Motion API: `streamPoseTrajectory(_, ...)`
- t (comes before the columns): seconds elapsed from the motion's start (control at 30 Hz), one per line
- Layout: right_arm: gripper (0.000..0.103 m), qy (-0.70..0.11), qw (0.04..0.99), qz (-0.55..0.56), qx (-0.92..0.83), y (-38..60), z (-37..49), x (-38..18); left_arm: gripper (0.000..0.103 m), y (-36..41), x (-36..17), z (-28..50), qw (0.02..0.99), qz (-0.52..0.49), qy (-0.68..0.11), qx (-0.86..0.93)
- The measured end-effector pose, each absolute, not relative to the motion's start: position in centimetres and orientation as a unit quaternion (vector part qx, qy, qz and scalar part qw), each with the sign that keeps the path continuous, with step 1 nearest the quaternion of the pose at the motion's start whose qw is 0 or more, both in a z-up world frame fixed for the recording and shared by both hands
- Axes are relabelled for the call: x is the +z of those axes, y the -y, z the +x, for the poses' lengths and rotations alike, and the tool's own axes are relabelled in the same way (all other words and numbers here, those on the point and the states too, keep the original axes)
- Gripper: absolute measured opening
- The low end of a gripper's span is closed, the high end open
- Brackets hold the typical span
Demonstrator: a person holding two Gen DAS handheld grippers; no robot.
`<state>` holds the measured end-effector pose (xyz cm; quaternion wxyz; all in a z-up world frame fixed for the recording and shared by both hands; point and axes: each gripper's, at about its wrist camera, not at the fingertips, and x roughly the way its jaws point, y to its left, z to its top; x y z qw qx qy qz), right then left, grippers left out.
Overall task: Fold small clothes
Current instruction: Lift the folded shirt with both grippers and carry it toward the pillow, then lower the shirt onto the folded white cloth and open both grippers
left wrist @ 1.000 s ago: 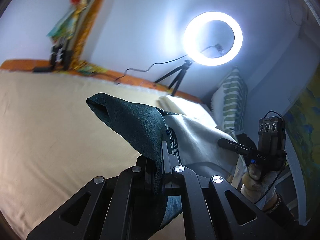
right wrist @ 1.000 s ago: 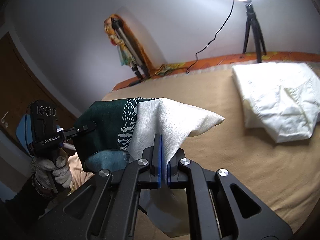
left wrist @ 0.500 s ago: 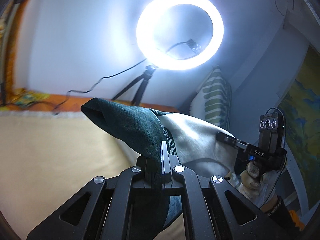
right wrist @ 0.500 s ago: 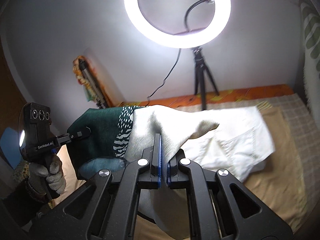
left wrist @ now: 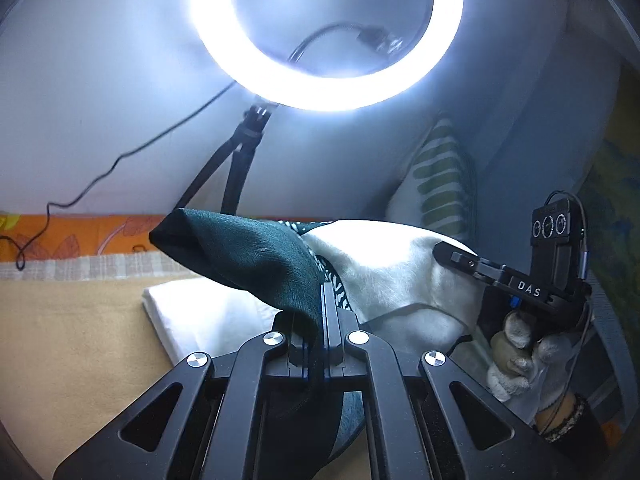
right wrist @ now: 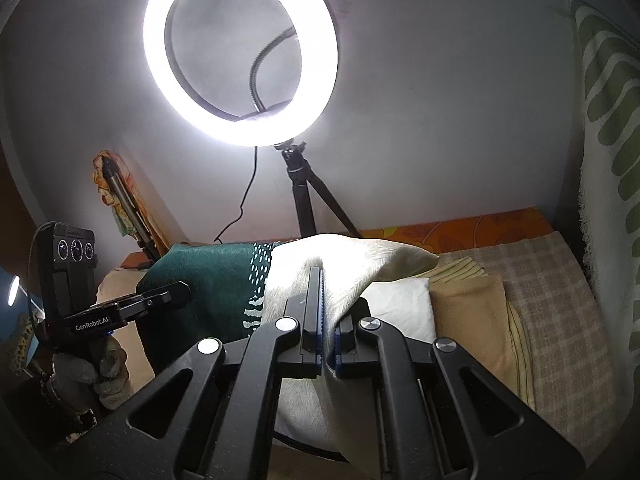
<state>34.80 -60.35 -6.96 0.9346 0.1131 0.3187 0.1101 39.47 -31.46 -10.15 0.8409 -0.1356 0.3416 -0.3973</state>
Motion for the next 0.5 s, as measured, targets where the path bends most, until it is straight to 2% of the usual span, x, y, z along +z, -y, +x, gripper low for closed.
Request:
streamPoseTrajectory(0.1,0.005,-0.362,0.916,0.134,0.104,61.9,36.0,-10.7,0.003,32.1,-13.0,40.2,0.828,-0.124,-0.396,-0.377)
streamPoseTrajectory(0.13,0.005,-0.378,0.911,0.138,0.092,62.4,36.0,-11.8,0.010,32.2,-13.8,40.2,0.829,-0.104,-0.413,-0.362)
streamPoseTrajectory(0.2,0.009,-0.413,0.895,0.149,0.072,63.6,36.2,-13.8,0.015,32.1,-14.5,40.0,0.836,-0.073,-0.428,-0.334)
streamPoseTrajectory(0.23,0.022,-0.422,0.893,0.148,0.049,64.3,36.3,-14.5,0.023,31.7,-14.6,40.0,0.838,-0.067,-0.434,-0.324)
streamPoseTrajectory(0.27,0.039,-0.423,0.894,0.144,0.029,64.8,36.1,-14.8,0.030,31.4,-14.6,39.9,0.841,-0.062,-0.436,-0.315)
streamPoseTrajectory(0.3,0.044,-0.419,0.897,0.142,0.015,65.3,35.8,-14.9,0.043,31.1,-14.5,39.8,0.846,-0.059,-0.434,-0.306)
streamPoseTrajectory(0.33,0.046,-0.413,0.899,0.145,0.010,65.8,35.6,-14.8,0.049,30.7,-14.2,39.5,0.854,-0.051,-0.424,-0.297)
streamPoseTrajectory(0.5,0.048,-0.403,0.904,0.147,0.002,65.9,35.2,-13.8,0.049,29.7,-13.5,38.3,0.863,-0.028,-0.412,-0.291)
